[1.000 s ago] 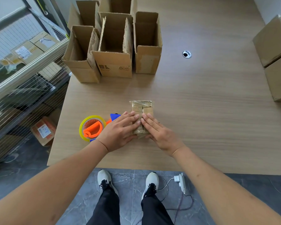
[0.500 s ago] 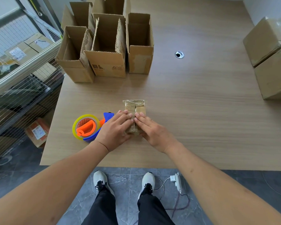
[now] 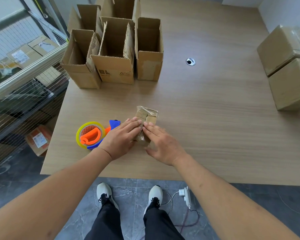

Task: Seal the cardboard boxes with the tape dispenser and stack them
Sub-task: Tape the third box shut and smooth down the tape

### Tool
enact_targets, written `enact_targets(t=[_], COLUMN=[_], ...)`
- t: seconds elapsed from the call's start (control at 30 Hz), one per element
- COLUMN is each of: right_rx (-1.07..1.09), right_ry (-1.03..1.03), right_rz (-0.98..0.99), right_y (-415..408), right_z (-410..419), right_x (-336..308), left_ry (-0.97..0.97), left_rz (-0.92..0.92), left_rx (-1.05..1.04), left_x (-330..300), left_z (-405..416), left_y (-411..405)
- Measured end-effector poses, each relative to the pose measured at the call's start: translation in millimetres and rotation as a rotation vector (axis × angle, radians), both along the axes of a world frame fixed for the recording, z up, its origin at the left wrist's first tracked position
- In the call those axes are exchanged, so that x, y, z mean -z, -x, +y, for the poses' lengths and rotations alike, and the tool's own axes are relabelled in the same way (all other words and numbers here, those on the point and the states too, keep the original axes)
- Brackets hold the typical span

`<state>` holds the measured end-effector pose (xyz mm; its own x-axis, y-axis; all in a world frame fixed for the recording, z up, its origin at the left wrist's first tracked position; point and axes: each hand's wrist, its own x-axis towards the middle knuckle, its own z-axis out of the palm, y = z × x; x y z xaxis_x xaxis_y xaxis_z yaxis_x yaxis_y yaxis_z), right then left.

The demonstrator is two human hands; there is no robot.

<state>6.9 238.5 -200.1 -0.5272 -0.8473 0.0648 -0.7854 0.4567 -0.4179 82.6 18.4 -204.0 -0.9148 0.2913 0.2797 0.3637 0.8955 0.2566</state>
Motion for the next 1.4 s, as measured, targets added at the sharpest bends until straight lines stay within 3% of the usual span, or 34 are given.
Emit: enact_targets(t=[0.2, 0.33, 0.43, 0.57, 0.77, 1.2, 1.4], right_rx=[0.034, 0.102, 0.135, 0.174, 0.179, 0.163, 0.202], right_ry=[-0.015, 0.011, 0.017, 0.033, 0.053, 0.122, 0.067], right_rz=[0.122, 0.103, 0.059, 0.084, 0.185, 0.221, 0.251], right_y=[-3, -3, -5, -3, 1, 1, -5], right_z=[12, 7, -2, -9, -17, -17, -17], right_x=[-14, -15, -14, -14, -8, 0, -1], left_ry=[0.013, -0.174, -0.185, -0.192, -0.14, -0.279, -0.228], left_rz=[-0.096, -0.295, -0.354, -0.325, -0.13, -0.195, -0.264], left_rx=[-0.168, -0.124, -0.119, -0.101, -0.124, -0.103, -0.137], left_x=[-16, -23, -20, -11, -5, -11, -14], left_z=[-3, 2, -3, -2, 6, -7, -1], left_y=[-1, -5, -9, -12, -5, 11, 5])
